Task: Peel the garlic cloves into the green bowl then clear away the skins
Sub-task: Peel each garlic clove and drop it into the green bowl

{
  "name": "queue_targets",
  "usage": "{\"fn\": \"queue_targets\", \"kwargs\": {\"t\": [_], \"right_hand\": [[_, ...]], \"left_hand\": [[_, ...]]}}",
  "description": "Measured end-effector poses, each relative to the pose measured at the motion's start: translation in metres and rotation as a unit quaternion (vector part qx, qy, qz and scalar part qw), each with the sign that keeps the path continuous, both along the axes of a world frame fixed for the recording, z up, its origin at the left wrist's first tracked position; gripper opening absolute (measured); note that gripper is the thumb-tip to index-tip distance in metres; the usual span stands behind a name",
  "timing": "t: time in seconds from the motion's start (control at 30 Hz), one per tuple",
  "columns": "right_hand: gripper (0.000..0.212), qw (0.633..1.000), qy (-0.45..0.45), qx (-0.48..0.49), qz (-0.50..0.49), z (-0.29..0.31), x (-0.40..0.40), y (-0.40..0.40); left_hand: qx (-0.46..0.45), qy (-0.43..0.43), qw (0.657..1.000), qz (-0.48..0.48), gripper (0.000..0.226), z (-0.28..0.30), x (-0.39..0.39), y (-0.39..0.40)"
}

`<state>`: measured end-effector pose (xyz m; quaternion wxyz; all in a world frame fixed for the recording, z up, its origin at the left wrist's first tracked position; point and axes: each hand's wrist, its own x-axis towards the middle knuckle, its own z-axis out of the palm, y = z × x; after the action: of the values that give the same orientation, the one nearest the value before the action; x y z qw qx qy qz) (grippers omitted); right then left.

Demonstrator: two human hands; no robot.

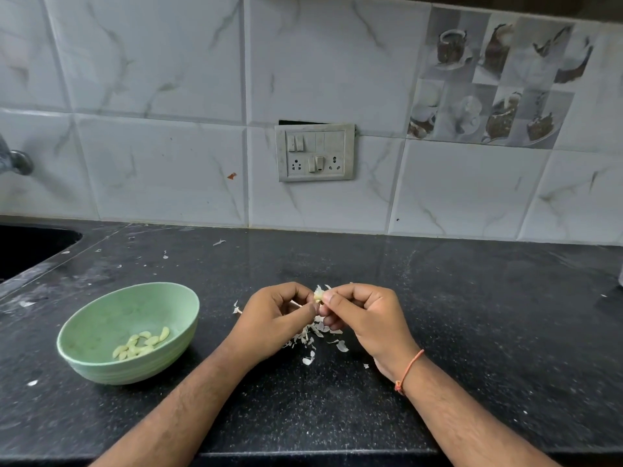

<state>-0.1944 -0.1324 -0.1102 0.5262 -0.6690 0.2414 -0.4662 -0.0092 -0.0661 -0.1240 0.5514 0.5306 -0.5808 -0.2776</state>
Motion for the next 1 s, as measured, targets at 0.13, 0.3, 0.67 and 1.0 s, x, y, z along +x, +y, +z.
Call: {"fn": "queue_targets", "kwargs": {"t": [0.13, 0.3, 0.67, 1.0], "right_hand": [[0.012, 0.999, -0.016, -0.011, -0.05, -0.0005, -0.0023, -0.0038], [0.008, 0.988, 0.03, -0.095, -0.115, -0.0033, -0.0039, -0.0044], [0.005, 0.954, 0.087, -0.234, -0.165, -0.0038, -0.0056, 0.0], [0.005, 0.947, 0.116, -0.263, -0.146, -0.0062, -0.0044, 0.0007]], "left_hand": [[-0.013, 0.004, 1.0, 0.022, 0.01, 0.0011, -0.0004, 0.0013], [-0.03, 0.037, 0.996, 0.077, 0.042, 0.0058, -0.0003, 0.0033], [-0.05, -0.017, 0.996, 0.067, 0.021, 0.0064, -0.0018, 0.0051], [-0.066, -0.003, 0.998, 0.021, 0.014, 0.0059, -0.0025, 0.0059]]}}
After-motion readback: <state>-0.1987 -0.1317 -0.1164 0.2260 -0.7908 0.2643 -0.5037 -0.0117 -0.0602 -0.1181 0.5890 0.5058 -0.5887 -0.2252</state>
